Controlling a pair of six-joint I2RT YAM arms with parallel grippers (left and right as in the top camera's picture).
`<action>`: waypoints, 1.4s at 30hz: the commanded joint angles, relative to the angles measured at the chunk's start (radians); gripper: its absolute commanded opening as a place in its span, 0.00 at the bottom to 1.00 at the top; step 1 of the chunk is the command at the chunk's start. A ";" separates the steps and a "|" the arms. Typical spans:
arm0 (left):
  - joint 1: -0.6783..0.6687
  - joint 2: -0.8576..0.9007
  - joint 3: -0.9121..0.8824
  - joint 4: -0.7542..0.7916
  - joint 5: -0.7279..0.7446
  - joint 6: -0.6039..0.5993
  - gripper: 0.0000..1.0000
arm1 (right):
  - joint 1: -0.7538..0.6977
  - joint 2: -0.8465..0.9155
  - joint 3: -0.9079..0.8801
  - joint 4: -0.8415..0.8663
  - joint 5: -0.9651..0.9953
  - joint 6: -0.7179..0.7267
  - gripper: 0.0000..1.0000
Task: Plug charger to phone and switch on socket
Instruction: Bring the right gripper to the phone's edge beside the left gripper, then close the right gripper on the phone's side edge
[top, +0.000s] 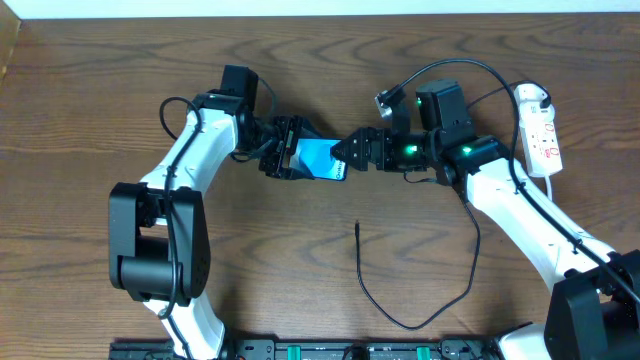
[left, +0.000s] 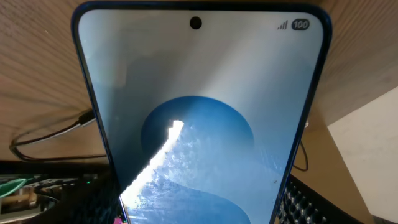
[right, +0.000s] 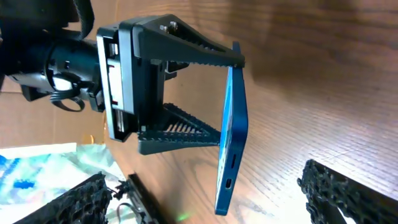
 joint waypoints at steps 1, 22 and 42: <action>-0.007 -0.028 0.030 0.001 0.050 -0.027 0.07 | 0.016 0.001 0.014 -0.014 0.051 -0.037 0.96; -0.122 -0.028 0.030 0.109 0.110 -0.068 0.07 | 0.053 0.001 0.014 -0.085 0.190 0.001 0.83; -0.177 -0.028 0.030 0.184 0.110 -0.146 0.07 | 0.064 0.001 0.014 -0.107 0.272 0.005 0.60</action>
